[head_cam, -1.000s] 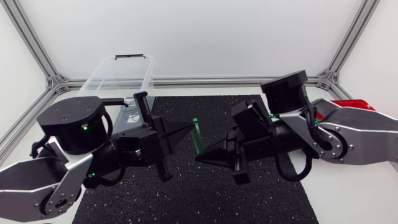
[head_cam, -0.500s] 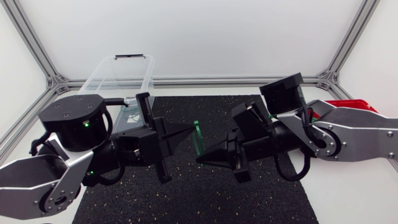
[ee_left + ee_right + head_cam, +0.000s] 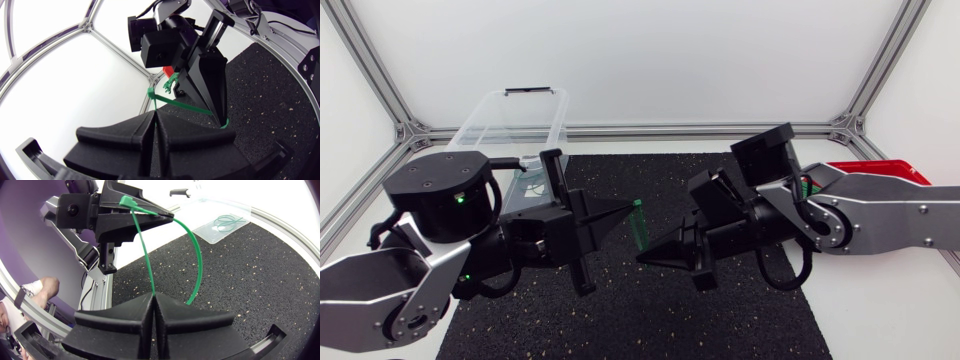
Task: Take a green cable tie from the red box, thread the tail through the head to close it, then place it in the transparent bin on the left.
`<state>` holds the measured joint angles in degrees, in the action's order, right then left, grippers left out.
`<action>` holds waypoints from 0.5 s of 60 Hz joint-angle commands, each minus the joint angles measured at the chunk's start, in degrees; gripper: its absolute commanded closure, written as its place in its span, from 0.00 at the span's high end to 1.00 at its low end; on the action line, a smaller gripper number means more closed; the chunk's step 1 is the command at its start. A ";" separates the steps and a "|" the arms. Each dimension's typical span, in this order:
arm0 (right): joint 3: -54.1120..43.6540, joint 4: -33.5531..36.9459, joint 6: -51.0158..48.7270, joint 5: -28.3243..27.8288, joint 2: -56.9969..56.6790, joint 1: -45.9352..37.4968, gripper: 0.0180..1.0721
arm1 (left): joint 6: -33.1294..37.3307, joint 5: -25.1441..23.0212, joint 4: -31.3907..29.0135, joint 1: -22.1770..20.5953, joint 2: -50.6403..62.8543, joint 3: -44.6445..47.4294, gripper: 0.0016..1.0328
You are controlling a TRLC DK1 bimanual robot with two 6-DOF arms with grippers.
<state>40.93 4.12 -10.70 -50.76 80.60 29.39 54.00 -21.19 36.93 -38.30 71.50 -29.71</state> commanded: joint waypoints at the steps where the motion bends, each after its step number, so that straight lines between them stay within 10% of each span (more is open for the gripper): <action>1: -0.06 -0.25 -0.38 0.14 -1.41 0.76 0.05 | -0.21 -0.69 0.25 0.60 -1.02 0.71 0.03; 30: -1.46 -0.25 -0.81 0.14 -3.96 1.46 0.05 | -0.21 -0.78 0.60 2.36 -0.49 -0.61 0.03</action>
<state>40.64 4.12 -10.70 -50.76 77.82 30.44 54.00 -21.19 37.15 -36.67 71.50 -29.71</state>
